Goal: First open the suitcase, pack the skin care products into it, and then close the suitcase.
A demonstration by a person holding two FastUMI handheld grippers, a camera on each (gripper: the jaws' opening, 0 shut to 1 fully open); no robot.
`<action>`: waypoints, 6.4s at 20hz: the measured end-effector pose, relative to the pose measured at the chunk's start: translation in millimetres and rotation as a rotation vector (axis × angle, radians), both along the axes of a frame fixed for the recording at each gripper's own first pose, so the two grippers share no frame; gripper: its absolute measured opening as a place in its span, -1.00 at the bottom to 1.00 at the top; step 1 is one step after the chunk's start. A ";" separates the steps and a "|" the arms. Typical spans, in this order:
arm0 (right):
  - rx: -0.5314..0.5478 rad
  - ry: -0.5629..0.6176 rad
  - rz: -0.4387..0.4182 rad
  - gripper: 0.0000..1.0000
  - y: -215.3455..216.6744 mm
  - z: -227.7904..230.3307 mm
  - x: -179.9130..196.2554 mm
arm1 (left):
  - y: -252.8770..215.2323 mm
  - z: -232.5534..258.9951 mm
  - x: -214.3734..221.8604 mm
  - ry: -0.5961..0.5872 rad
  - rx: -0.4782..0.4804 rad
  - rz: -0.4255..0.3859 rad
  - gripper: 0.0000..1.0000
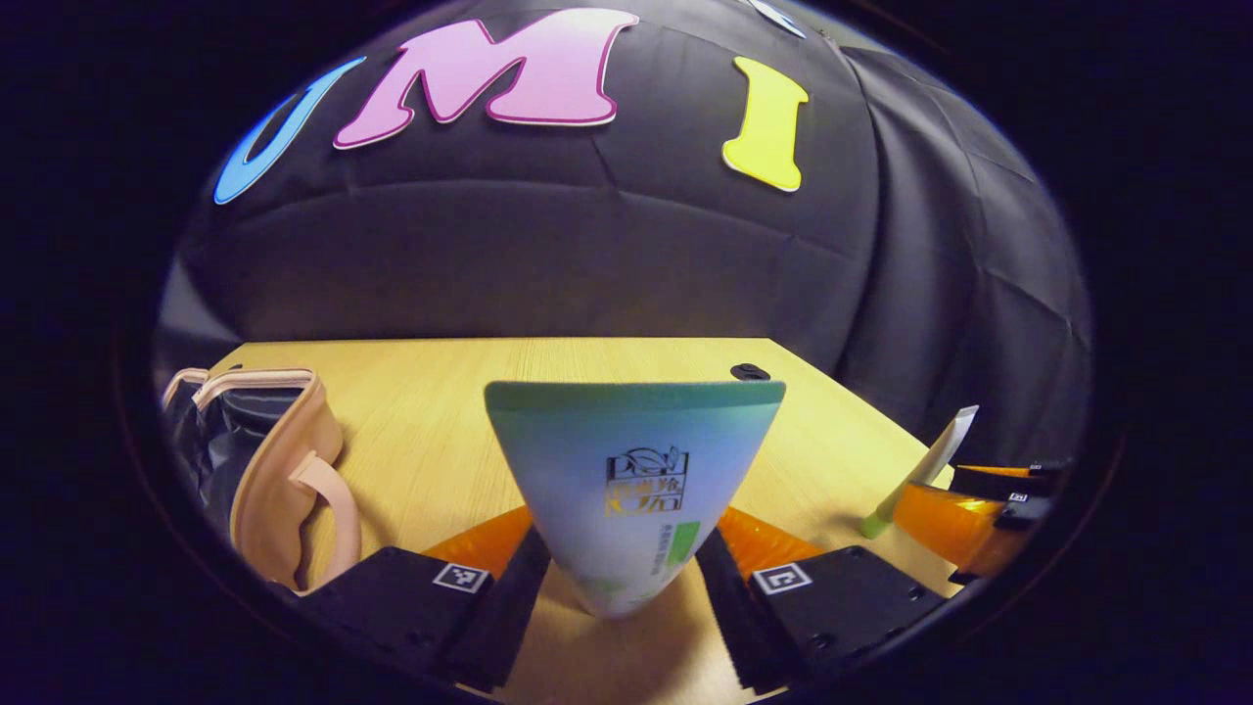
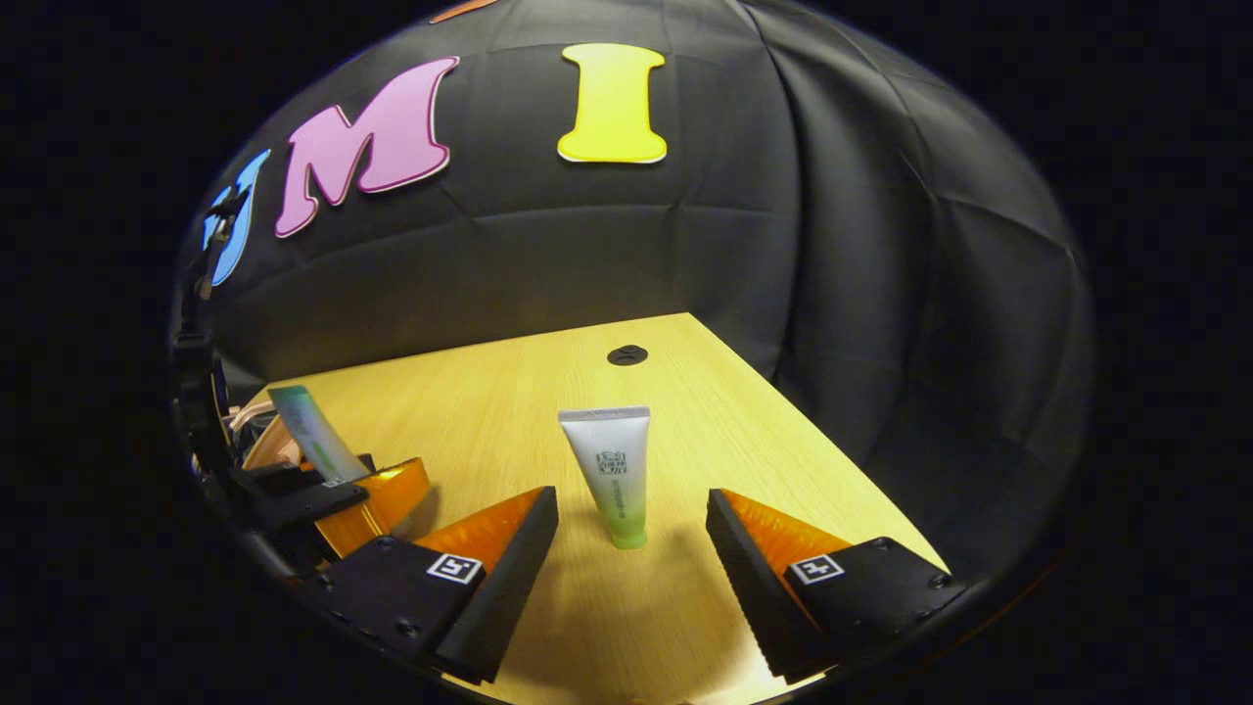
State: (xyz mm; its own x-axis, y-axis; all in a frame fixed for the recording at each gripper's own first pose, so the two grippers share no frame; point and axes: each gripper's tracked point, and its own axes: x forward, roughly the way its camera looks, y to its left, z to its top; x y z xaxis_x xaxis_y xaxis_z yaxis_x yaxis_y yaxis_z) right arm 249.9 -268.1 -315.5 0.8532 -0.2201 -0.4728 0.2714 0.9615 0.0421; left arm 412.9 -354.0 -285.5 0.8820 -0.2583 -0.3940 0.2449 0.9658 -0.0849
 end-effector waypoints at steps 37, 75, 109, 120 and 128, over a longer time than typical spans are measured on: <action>-0.100 -0.098 0.406 -0.41 175.7 150.5 -23.3 | 161.7 145.4 -96.9 -0.100 0.022 0.078 0.10; 0.040 0.483 0.644 -0.42 468.0 5.3 5.6 | 548.0 162.0 -185.5 0.135 0.074 0.504 0.93; -0.143 0.045 0.291 0.94 283.0 189.5 -121.6 | 766.6 6.9 -91.1 0.561 -0.325 0.681 0.80; -0.150 0.078 0.215 0.93 220.8 190.3 -139.5 | 750.0 26.2 -79.6 0.484 -0.433 0.685 -0.77; -0.094 0.057 0.219 0.94 175.2 185.8 -141.1 | 641.8 243.5 -72.7 0.121 -0.190 0.488 -0.87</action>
